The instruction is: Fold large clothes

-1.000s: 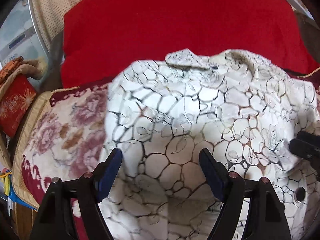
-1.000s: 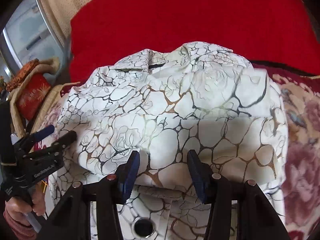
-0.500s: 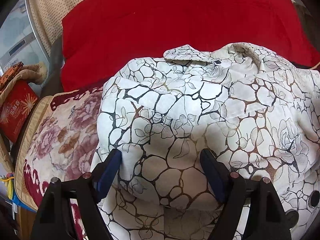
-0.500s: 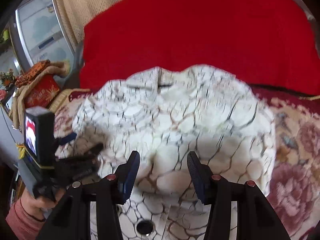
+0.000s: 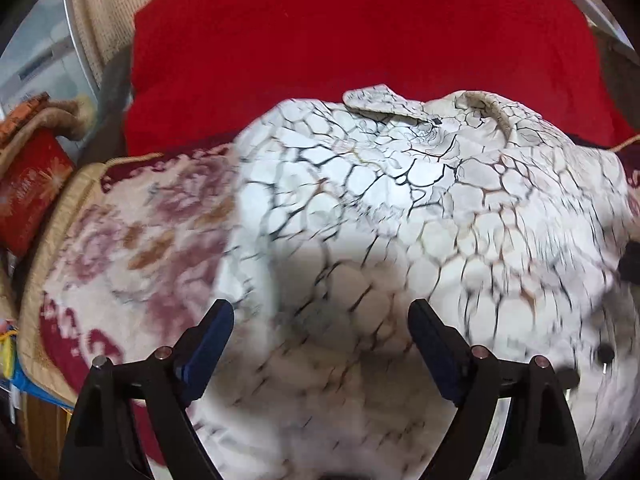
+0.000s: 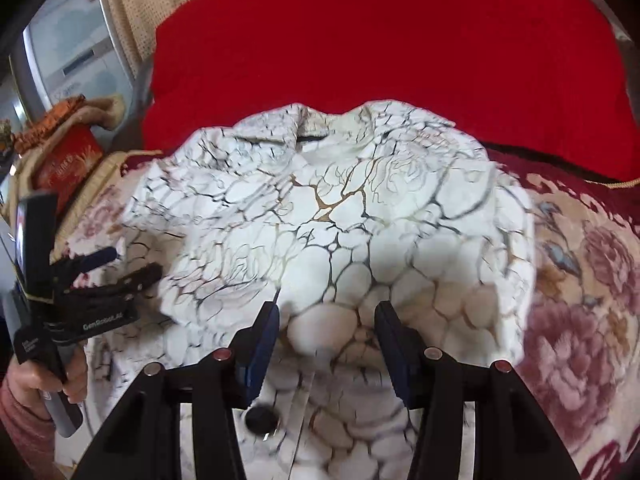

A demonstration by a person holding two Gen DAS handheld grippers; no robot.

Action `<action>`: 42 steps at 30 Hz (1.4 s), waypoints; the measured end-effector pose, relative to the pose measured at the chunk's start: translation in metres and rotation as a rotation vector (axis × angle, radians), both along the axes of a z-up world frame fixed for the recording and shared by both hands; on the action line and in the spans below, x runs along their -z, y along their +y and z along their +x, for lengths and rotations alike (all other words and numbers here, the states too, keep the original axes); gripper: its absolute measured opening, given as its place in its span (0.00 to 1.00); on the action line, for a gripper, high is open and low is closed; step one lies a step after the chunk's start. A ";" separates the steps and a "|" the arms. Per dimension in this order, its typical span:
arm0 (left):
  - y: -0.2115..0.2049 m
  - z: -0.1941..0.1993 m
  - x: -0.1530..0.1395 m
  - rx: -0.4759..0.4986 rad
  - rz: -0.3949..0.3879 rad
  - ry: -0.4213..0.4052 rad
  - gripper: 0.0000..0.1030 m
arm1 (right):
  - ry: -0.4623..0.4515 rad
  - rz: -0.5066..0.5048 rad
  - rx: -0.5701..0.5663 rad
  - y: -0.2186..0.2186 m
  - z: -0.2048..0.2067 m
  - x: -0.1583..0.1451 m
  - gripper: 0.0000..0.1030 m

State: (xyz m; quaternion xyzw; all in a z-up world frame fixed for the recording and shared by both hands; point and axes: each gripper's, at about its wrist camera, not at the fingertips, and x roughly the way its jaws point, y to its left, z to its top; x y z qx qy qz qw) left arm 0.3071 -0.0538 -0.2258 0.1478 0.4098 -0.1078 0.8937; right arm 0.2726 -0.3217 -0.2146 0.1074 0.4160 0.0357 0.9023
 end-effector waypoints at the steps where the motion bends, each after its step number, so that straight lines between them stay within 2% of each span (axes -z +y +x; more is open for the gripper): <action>1: 0.004 -0.009 -0.004 -0.001 0.015 -0.019 0.86 | -0.007 -0.001 0.001 -0.001 -0.005 -0.003 0.53; 7: 0.031 -0.056 -0.025 0.006 0.007 -0.090 0.87 | -0.096 -0.146 0.009 0.014 -0.047 -0.033 0.53; 11: 0.047 -0.085 -0.042 0.002 -0.013 -0.132 0.87 | -0.173 -0.228 -0.011 0.031 -0.077 -0.058 0.62; 16: 0.065 -0.110 -0.061 -0.008 -0.042 -0.155 0.87 | -0.227 -0.334 -0.057 0.057 -0.107 -0.079 0.63; 25: 0.100 -0.160 -0.097 -0.009 -0.054 -0.226 0.87 | -0.297 -0.416 -0.097 0.084 -0.154 -0.110 0.63; 33: 0.150 -0.209 -0.109 -0.035 0.018 -0.296 0.88 | -0.351 -0.449 -0.131 0.091 -0.198 -0.132 0.65; 37: 0.178 -0.221 -0.089 -0.035 -0.012 -0.226 0.89 | -0.335 -0.384 -0.134 0.074 -0.222 -0.125 0.66; 40: 0.199 -0.223 -0.061 -0.051 -0.070 -0.120 0.89 | -0.288 -0.327 -0.101 0.051 -0.238 -0.109 0.72; 42: 0.212 -0.223 -0.037 -0.076 -0.105 -0.048 0.89 | -0.240 -0.294 -0.057 0.029 -0.249 -0.091 0.72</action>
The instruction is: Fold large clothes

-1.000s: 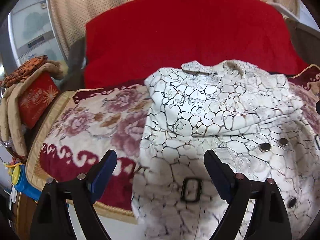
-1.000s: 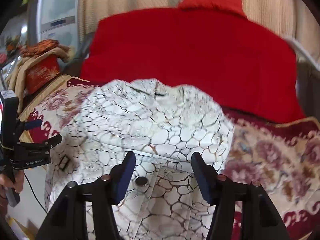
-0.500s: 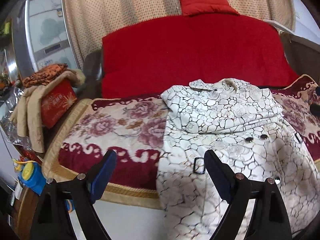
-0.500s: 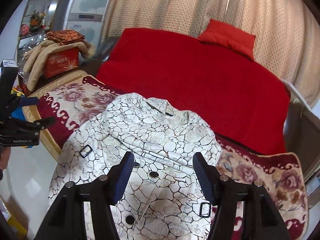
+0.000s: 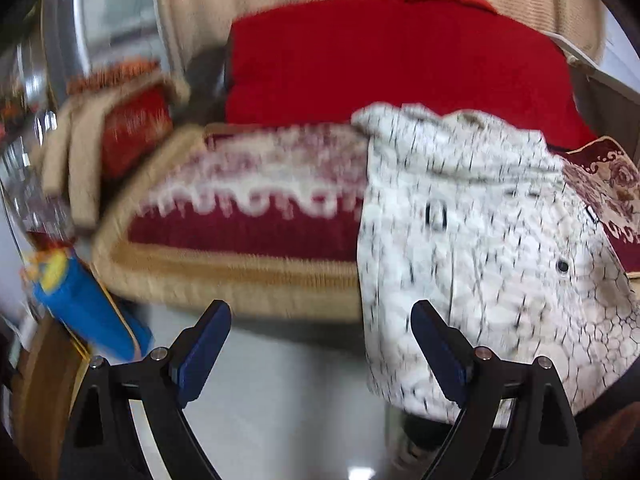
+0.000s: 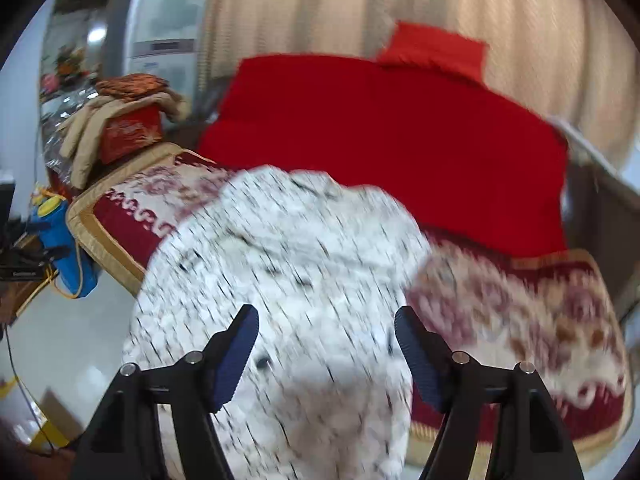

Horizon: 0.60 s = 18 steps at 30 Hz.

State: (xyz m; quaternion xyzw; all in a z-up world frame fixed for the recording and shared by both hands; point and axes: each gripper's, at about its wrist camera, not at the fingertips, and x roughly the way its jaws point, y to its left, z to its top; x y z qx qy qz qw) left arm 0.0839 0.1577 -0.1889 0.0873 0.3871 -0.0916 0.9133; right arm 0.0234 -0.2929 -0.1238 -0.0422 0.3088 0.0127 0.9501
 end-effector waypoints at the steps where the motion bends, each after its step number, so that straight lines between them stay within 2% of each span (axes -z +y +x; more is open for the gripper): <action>1: 0.003 -0.001 0.011 -0.012 -0.005 0.029 0.89 | 0.025 0.020 0.020 -0.011 -0.005 0.009 0.72; 4: 0.009 -0.002 0.044 -0.019 -0.019 0.086 0.89 | 0.109 0.111 0.096 -0.043 -0.020 0.039 0.72; 6: 0.014 -0.001 0.064 -0.019 -0.055 0.128 0.89 | 0.158 0.174 0.142 -0.062 -0.029 0.056 0.72; 8: 0.022 0.003 0.086 -0.008 -0.131 0.177 0.89 | 0.200 0.227 0.193 -0.078 -0.037 0.072 0.72; 13: 0.028 0.020 0.120 -0.013 -0.208 0.180 0.89 | 0.246 0.341 0.262 -0.104 -0.047 0.092 0.72; 18: 0.017 0.049 0.146 0.100 -0.373 0.207 0.89 | 0.275 0.405 0.296 -0.113 -0.042 0.100 0.72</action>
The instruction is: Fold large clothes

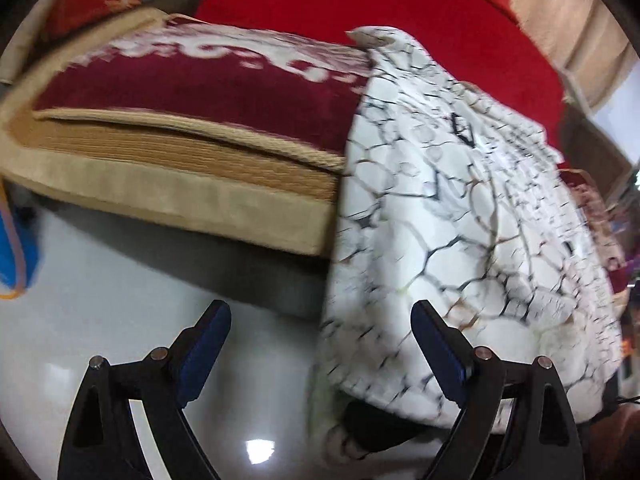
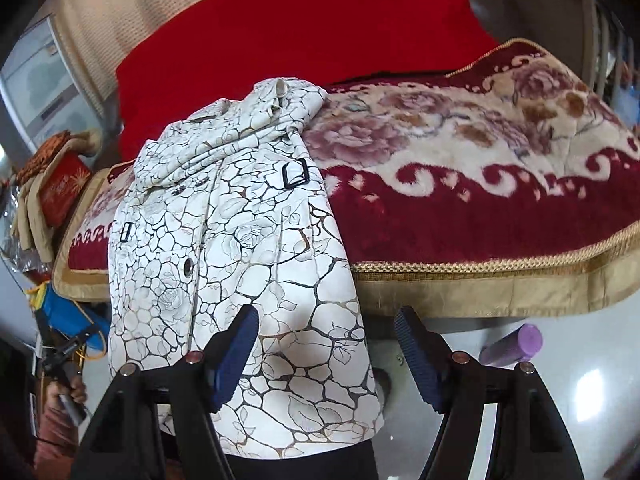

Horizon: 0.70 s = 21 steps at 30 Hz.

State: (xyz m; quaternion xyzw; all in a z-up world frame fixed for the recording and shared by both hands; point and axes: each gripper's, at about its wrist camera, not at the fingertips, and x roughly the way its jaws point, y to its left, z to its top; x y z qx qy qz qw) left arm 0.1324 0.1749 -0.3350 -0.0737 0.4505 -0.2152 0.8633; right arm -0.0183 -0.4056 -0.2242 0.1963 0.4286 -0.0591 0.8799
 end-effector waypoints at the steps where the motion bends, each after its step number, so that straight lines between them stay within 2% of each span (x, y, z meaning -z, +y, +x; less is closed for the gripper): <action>1: -0.003 0.005 0.003 0.013 -0.025 0.002 0.89 | 0.002 0.012 0.003 0.001 0.001 0.001 0.72; 5: -0.008 0.025 0.017 0.054 -0.175 0.033 0.89 | 0.010 0.036 0.014 0.005 0.004 0.000 0.72; 10: -0.012 0.046 0.041 0.092 -0.348 0.126 0.89 | 0.024 0.028 0.025 0.008 0.003 -0.003 0.72; 12: -0.016 0.051 0.049 0.134 -0.392 0.161 0.89 | 0.025 0.031 0.030 0.009 0.003 -0.005 0.72; 16: -0.019 0.056 0.062 0.150 -0.464 0.221 0.87 | 0.022 0.011 0.023 0.015 0.002 -0.011 0.72; 17: -0.018 0.056 0.064 0.159 -0.491 0.235 0.77 | 0.022 0.005 0.021 0.016 0.002 -0.012 0.72; 18: -0.019 0.056 0.066 0.171 -0.517 0.244 0.62 | 0.022 0.001 0.019 0.017 0.002 -0.012 0.72; 19: -0.019 0.054 0.066 0.184 -0.544 0.254 0.53 | 0.023 0.000 0.017 0.018 0.002 -0.012 0.72; 21: -0.020 0.048 0.060 0.223 -0.579 0.254 0.23 | 0.027 0.004 0.016 0.017 0.003 -0.011 0.72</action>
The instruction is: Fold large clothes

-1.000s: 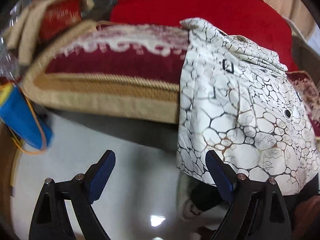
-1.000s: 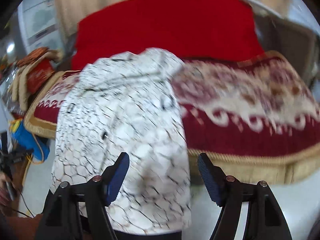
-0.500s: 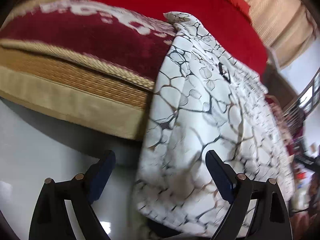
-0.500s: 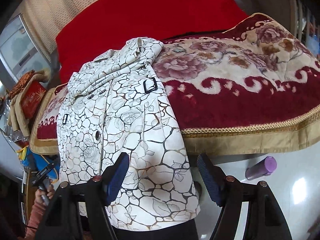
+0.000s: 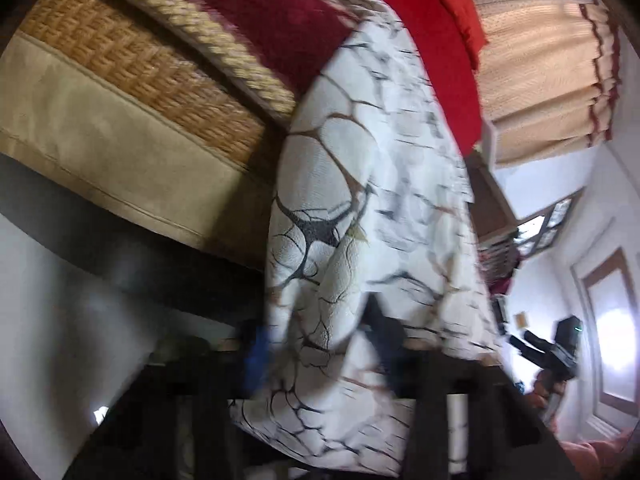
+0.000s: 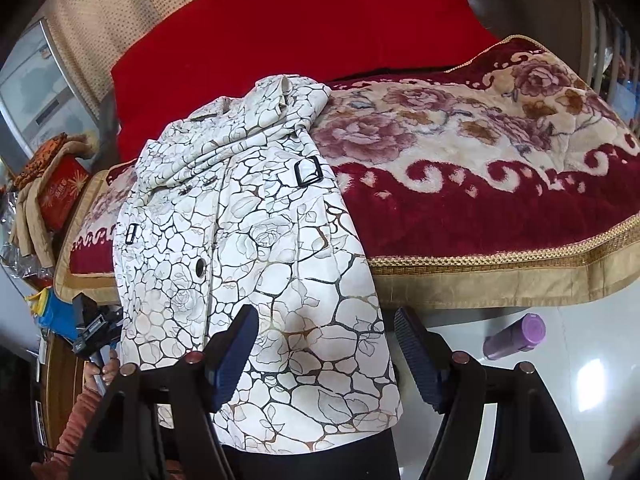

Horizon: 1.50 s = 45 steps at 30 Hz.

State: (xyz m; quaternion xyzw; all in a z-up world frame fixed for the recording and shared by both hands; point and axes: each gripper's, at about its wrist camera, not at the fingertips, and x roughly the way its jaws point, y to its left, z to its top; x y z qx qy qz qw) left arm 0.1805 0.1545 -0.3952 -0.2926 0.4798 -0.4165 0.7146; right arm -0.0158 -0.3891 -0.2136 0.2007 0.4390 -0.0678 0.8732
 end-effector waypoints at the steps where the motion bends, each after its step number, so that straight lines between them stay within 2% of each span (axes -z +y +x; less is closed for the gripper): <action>1: -0.002 -0.004 -0.007 0.016 0.004 -0.025 0.18 | 0.001 0.008 0.000 -0.001 0.000 0.001 0.72; 2: -0.004 -0.010 -0.016 0.034 0.019 -0.059 0.14 | 0.003 0.021 -0.001 -0.004 0.000 0.004 0.72; 5: -0.008 -0.024 -0.042 0.084 0.005 -0.134 0.13 | 0.022 0.044 0.001 -0.009 0.001 0.015 0.72; 7: -0.008 -0.027 -0.053 0.097 0.001 -0.154 0.15 | 0.038 0.065 -0.007 -0.013 0.003 0.026 0.72; 8: -0.008 -0.030 -0.057 0.099 0.004 -0.158 0.22 | 0.046 0.075 -0.013 -0.014 0.005 0.033 0.72; 9: -0.008 -0.030 -0.060 0.106 -0.001 -0.148 0.45 | 0.049 0.080 -0.016 -0.015 0.006 0.039 0.72; 10: -0.009 -0.030 -0.061 0.119 -0.018 -0.121 0.59 | 0.049 0.095 -0.024 -0.017 0.008 0.047 0.72; 11: -0.010 -0.026 -0.061 0.125 -0.030 -0.101 0.79 | 0.045 0.123 -0.030 -0.020 0.009 0.056 0.72; 13: -0.016 -0.024 -0.058 0.141 -0.063 -0.069 0.80 | 0.025 0.206 -0.028 -0.031 0.013 0.072 0.74; 17: -0.023 -0.026 -0.060 0.143 -0.052 -0.071 0.77 | 0.007 0.357 0.003 -0.051 0.020 0.098 0.75; 19: -0.028 -0.026 -0.065 0.144 -0.051 -0.071 0.58 | -0.002 0.442 0.001 -0.057 0.025 0.105 0.75; 20: -0.027 -0.027 -0.066 0.143 -0.041 -0.070 0.43 | -0.010 0.457 -0.004 -0.057 0.026 0.105 0.75; 21: -0.024 -0.029 -0.067 0.143 -0.031 -0.074 0.37 | -0.023 0.453 -0.016 -0.055 0.028 0.103 0.75; 23: -0.028 -0.030 -0.075 0.141 -0.017 -0.095 0.35 | -0.056 0.418 -0.059 -0.046 0.029 0.093 0.74; 24: -0.028 -0.031 -0.078 0.141 -0.014 -0.103 0.35 | -0.066 0.384 -0.092 -0.039 0.031 0.086 0.72; 25: -0.025 -0.032 -0.081 0.141 -0.008 -0.110 0.35 | -0.066 0.356 -0.118 -0.032 0.031 0.081 0.61; 26: -0.028 -0.033 -0.083 0.143 0.006 -0.120 0.36 | -0.063 0.333 -0.143 -0.025 0.032 0.077 0.40; 27: -0.031 -0.034 -0.085 0.143 0.036 -0.127 0.48 | -0.056 0.284 -0.173 -0.015 0.033 0.070 0.32; 29: -0.036 -0.035 -0.079 0.153 0.076 -0.099 0.73 | -0.060 0.180 -0.200 -0.001 0.030 0.059 0.25; 32: -0.044 -0.035 -0.072 0.154 0.102 -0.090 0.73 | -0.087 0.154 -0.244 0.015 0.024 0.044 0.25; 34: -0.045 -0.035 -0.070 0.145 0.096 -0.088 0.53 | -0.081 0.142 -0.252 0.018 0.026 0.042 0.25; 35: -0.045 -0.035 -0.072 0.146 0.098 -0.091 0.27 | -0.071 0.128 -0.253 0.021 0.028 0.042 0.19; 36: -0.046 -0.034 -0.076 0.139 0.116 -0.097 0.13 | -0.070 0.117 -0.257 0.025 0.029 0.040 0.16; 37: -0.045 -0.033 -0.080 0.136 0.135 -0.100 0.08 | -0.075 0.104 -0.267 0.026 0.028 0.037 0.11; 38: -0.045 -0.033 -0.085 0.137 0.151 -0.108 0.06 | -0.083 0.094 -0.273 0.028 0.029 0.033 0.08; 42: -0.040 -0.038 -0.113 0.135 0.151 -0.193 0.06 | -0.175 0.119 -0.314 0.032 0.032 0.007 0.06; 44: -0.045 -0.038 -0.116 0.150 0.192 -0.206 0.07 | -0.152 0.083 -0.334 0.037 0.038 0.003 0.05; 45: -0.047 -0.037 -0.112 0.164 0.216 -0.195 0.12 | -0.122 0.058 -0.333 0.039 0.041 0.007 0.05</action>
